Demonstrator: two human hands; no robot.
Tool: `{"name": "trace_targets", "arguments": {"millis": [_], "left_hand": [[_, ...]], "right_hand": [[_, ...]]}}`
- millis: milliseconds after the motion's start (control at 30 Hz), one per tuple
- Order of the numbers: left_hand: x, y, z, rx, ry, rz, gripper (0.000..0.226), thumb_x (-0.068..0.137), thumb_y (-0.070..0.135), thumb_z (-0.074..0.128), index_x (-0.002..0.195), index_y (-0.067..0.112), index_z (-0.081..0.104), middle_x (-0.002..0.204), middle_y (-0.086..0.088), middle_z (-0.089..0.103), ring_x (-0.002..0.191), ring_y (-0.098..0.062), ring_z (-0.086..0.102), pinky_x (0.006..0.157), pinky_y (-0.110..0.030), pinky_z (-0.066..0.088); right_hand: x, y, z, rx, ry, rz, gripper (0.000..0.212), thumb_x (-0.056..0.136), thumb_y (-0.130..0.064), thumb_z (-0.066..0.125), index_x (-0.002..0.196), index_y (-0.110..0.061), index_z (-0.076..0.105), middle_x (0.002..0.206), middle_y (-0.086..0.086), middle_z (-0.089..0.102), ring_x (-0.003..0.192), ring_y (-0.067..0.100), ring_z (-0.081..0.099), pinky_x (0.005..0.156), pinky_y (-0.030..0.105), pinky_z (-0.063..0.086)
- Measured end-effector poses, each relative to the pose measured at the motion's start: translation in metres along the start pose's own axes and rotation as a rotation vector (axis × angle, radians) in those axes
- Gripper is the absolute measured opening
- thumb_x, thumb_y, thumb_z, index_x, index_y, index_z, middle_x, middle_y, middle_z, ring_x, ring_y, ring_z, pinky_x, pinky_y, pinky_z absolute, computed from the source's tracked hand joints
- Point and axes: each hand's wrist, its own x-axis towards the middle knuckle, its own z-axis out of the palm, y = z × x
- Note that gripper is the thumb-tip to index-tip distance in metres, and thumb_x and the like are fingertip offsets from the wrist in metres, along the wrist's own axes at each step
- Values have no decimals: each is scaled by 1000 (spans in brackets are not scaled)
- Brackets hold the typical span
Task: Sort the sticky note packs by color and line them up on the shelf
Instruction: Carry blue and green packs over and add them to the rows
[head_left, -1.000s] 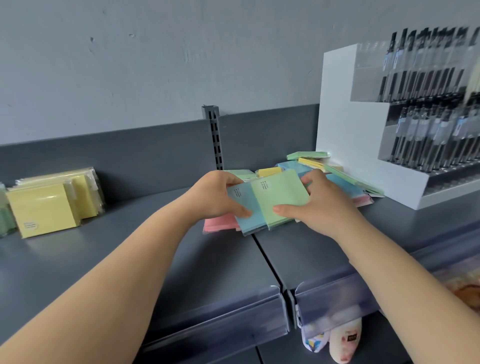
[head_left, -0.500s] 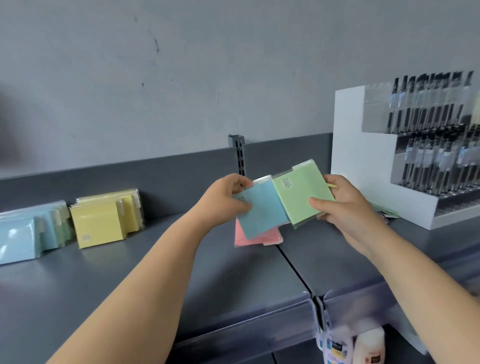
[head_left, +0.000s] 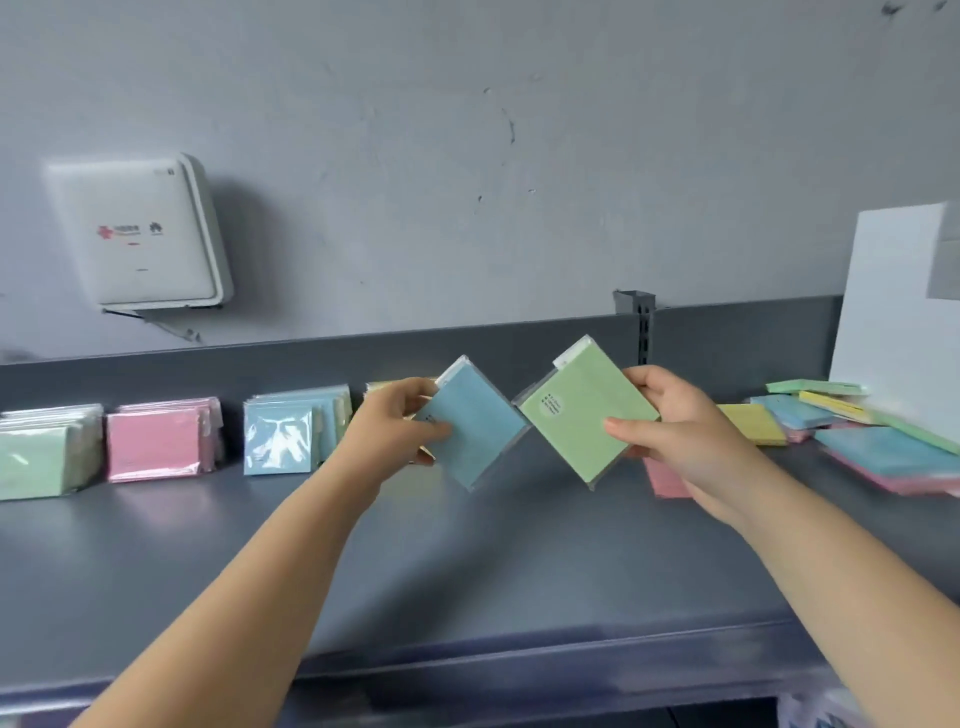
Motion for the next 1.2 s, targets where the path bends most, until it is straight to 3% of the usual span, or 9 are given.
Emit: {"name": "trace_targets", "arguments": {"millis": [100, 233, 367, 467, 667, 900, 1067, 1200], "left_hand": [[-11, -14, -38, -18, 22, -30, 19, 81, -6, 60, 90, 11, 57, 89, -2, 62, 78, -22, 59, 64, -32, 52], [-26, -29, -85, -24, 28, -62, 32, 63, 6, 67, 93, 8, 59, 94, -3, 64, 80, -22, 62, 66, -34, 55], [-35, -49, -127, -56, 76, -69, 24, 80, -8, 60, 96, 10, 57, 97, -5, 64, 84, -24, 63, 67, -36, 56], [-40, -63, -154, -70, 103, -82, 26, 81, -10, 59, 93, 12, 55, 94, -5, 64, 84, -24, 64, 62, -33, 58], [-49, -82, -195, -108, 86, -111, 39, 81, -13, 58, 117, 2, 51, 105, -16, 61, 89, -29, 63, 64, -36, 59], [-45, -98, -219, -96, 20, -148, 43, 80, -14, 57, 119, 4, 51, 114, -21, 60, 101, -33, 62, 72, -40, 59], [-26, -103, -218, 83, 24, -152, 40, 78, -9, 61, 115, 6, 52, 107, -14, 60, 103, -31, 60, 88, -47, 53], [-2, -106, -212, 349, 49, -111, 32, 75, 1, 67, 104, 4, 53, 98, -14, 58, 84, -27, 55, 76, -45, 54]], "right_hand": [[2, -8, 40, 14, -51, -2, 31, 86, 0, 59, 110, -20, 55, 105, -8, 67, 91, 15, 61, 74, 31, 45], [1, -16, 88, -6, -111, -2, 30, 86, 1, 59, 110, -17, 56, 102, -8, 67, 86, 14, 60, 75, 32, 46], [-1, -21, 128, -11, -146, 4, 29, 86, 3, 59, 108, -16, 56, 98, -8, 68, 81, 11, 61, 73, 28, 46], [-2, -26, 156, -12, -164, 10, 30, 86, 2, 59, 107, -18, 56, 99, -9, 67, 80, 10, 61, 70, 26, 45], [-2, -33, 203, -38, -160, 12, 30, 85, 1, 61, 110, -15, 56, 101, -7, 68, 80, 12, 59, 69, 25, 43], [0, -34, 236, -61, -153, 23, 32, 84, 0, 63, 109, -20, 57, 102, -11, 65, 80, 16, 54, 67, 24, 43], [4, -33, 243, -143, -201, 41, 32, 83, 0, 63, 109, -18, 56, 102, -5, 66, 82, 18, 56, 68, 24, 44], [15, -37, 241, -205, -252, 29, 31, 82, 1, 64, 103, -21, 57, 98, -5, 66, 77, 16, 58, 71, 27, 45]]}}
